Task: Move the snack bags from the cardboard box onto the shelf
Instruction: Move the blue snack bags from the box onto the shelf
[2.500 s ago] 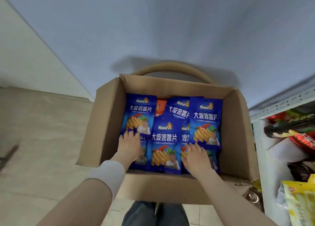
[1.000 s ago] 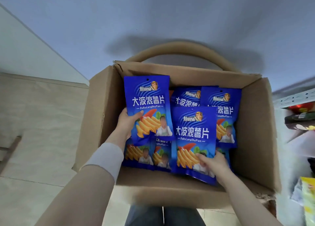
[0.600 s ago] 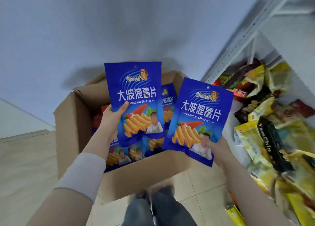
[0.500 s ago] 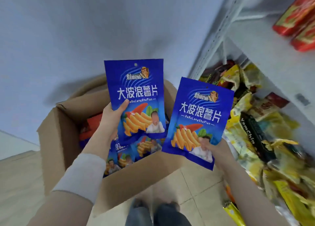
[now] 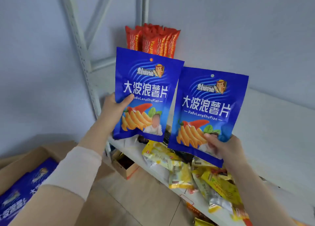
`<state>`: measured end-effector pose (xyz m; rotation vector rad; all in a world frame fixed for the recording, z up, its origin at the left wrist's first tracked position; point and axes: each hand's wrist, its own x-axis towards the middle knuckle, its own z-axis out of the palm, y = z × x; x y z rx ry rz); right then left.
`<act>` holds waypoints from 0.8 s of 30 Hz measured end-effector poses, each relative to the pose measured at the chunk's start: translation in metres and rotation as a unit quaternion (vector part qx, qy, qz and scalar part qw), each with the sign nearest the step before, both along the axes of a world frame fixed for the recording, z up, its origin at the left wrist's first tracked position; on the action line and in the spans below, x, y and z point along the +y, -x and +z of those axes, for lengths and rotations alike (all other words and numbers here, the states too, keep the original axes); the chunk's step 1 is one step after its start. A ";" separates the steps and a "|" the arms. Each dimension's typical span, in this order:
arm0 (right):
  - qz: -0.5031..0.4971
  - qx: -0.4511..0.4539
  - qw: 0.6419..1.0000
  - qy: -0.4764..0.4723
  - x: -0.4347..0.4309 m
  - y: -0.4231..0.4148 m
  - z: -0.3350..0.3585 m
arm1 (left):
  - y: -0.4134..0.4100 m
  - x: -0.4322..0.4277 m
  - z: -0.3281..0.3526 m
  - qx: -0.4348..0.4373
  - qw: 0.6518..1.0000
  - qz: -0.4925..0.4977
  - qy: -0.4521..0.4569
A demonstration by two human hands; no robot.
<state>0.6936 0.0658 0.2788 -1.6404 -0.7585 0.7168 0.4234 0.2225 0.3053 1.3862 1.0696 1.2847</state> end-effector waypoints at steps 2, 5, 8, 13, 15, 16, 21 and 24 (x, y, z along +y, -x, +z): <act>-0.020 0.010 1.000 -0.008 0.009 -0.030 0.006 | -0.041 0.019 0.006 0.008 1.000 -0.023 -0.013; -0.051 0.029 0.998 -0.015 0.034 -0.069 0.010 | -0.089 0.057 0.011 0.014 0.998 -0.049 -0.029; -0.085 0.045 0.995 -0.032 0.067 -0.101 0.005 | -0.128 0.106 0.010 0.027 0.997 -0.049 -0.045; -0.119 0.063 0.990 -0.048 0.151 -0.147 -0.003 | -0.190 0.208 0.002 0.031 0.994 -0.078 -0.065; -0.136 0.069 0.987 -0.051 0.195 -0.164 -0.005 | -0.218 0.258 0.000 0.021 0.993 -0.089 -0.074; -0.145 0.071 0.985 -0.053 0.218 -0.173 -0.006 | -0.233 0.285 -0.001 0.018 0.992 -0.097 -0.076; -0.171 0.079 0.980 -0.059 0.317 -0.215 -0.011 | -0.302 0.402 -0.009 0.007 0.989 -0.137 -0.049; -0.187 0.077 0.978 -0.058 0.360 -0.238 -0.019 | -0.336 0.448 -0.015 -0.012 0.990 -0.126 -0.057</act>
